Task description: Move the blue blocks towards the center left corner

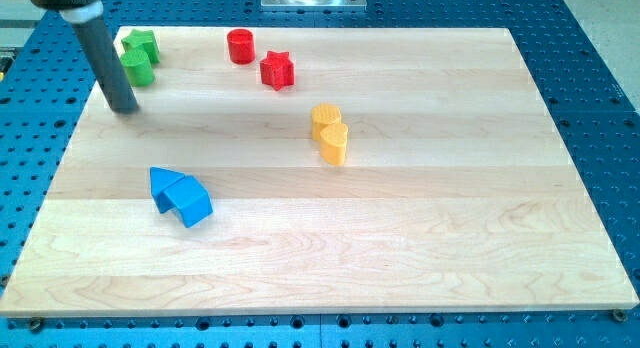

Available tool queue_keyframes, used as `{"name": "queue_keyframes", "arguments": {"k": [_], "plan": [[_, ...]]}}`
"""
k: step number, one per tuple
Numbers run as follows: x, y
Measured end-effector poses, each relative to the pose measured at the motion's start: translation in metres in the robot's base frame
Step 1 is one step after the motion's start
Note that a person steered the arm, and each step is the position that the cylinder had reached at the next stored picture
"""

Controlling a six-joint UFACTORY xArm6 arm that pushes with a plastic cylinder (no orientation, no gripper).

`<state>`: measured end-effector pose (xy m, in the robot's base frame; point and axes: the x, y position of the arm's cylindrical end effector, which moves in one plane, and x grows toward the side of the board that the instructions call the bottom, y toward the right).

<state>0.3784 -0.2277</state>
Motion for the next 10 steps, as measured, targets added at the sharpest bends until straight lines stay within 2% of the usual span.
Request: {"name": "queue_keyframes", "arguments": {"k": [1, 2, 3, 4, 6, 8, 10], "plan": [[0.069, 0.096], [0.143, 0.166], [0.162, 0.129], [0.135, 0.11], [0.144, 0.078], [0.117, 0.023], [0.113, -0.003]]}}
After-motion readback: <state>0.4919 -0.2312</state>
